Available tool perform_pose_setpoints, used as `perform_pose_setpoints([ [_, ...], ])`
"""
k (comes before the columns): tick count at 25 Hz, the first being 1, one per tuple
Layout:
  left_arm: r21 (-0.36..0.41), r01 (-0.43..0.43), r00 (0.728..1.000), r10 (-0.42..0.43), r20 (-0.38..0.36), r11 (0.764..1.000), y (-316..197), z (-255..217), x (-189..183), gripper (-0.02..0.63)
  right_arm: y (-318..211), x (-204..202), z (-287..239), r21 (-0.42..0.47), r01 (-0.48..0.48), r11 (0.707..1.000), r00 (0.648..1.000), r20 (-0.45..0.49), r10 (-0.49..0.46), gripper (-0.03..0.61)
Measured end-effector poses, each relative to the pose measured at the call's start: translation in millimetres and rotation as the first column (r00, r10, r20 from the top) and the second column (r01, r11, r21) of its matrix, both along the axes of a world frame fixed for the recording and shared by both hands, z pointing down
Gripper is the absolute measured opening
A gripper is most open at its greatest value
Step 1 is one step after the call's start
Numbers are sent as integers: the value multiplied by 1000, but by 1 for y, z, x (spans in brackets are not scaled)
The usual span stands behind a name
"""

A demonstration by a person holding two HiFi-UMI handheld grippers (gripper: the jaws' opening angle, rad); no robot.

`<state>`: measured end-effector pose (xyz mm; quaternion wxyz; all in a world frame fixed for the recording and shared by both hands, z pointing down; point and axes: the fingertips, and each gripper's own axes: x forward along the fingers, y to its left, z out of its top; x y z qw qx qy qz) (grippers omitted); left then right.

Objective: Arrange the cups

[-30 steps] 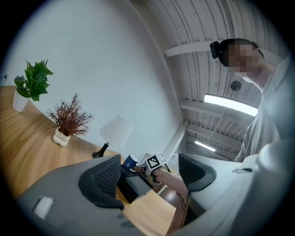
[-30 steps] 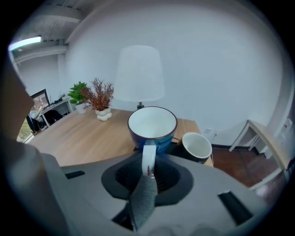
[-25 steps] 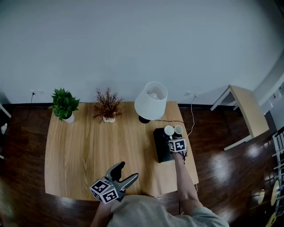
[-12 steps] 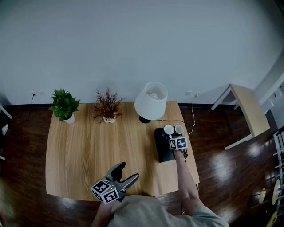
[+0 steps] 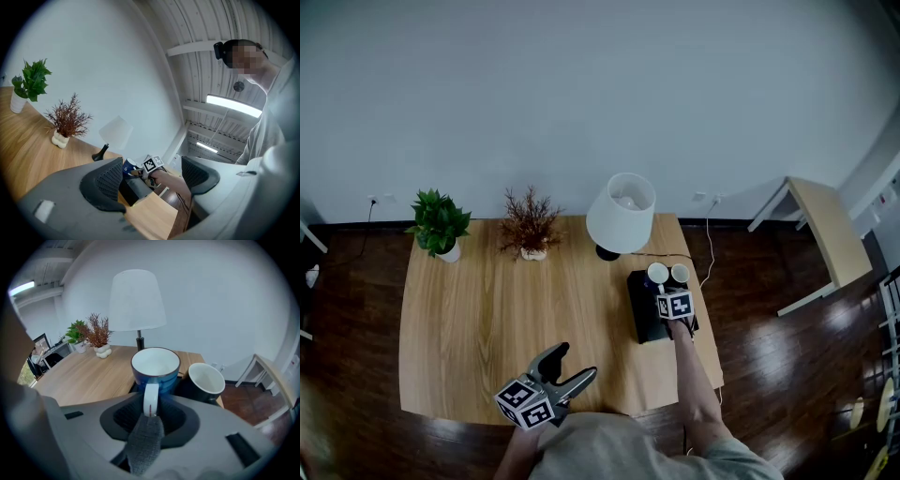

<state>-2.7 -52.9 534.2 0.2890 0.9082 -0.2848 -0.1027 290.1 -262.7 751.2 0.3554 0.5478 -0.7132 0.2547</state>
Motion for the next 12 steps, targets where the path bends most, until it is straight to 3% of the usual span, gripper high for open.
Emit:
perform_pose_setpoints([
  [2, 2, -1, 1000, 1, 0, 1000, 0, -1, 0, 379, 4, 1, 2, 13, -15, 1000, 1000, -3, 15, 202],
  [3, 2, -1, 1000, 1, 0, 1000, 1, 0, 0, 379, 7, 1, 2, 20, -23, 1000, 1000, 7, 23, 222],
  [9, -5, -5, 1000, 5, -2, 1000, 0, 1, 2, 379, 51, -2, -12, 116, -55, 992, 996, 73, 47, 210],
  [12, -11, -19, 1000, 19, 3, 1000, -1, 4, 5, 379, 84, -32, -38, 245, 14, 970, 992, 119, -44, 169],
])
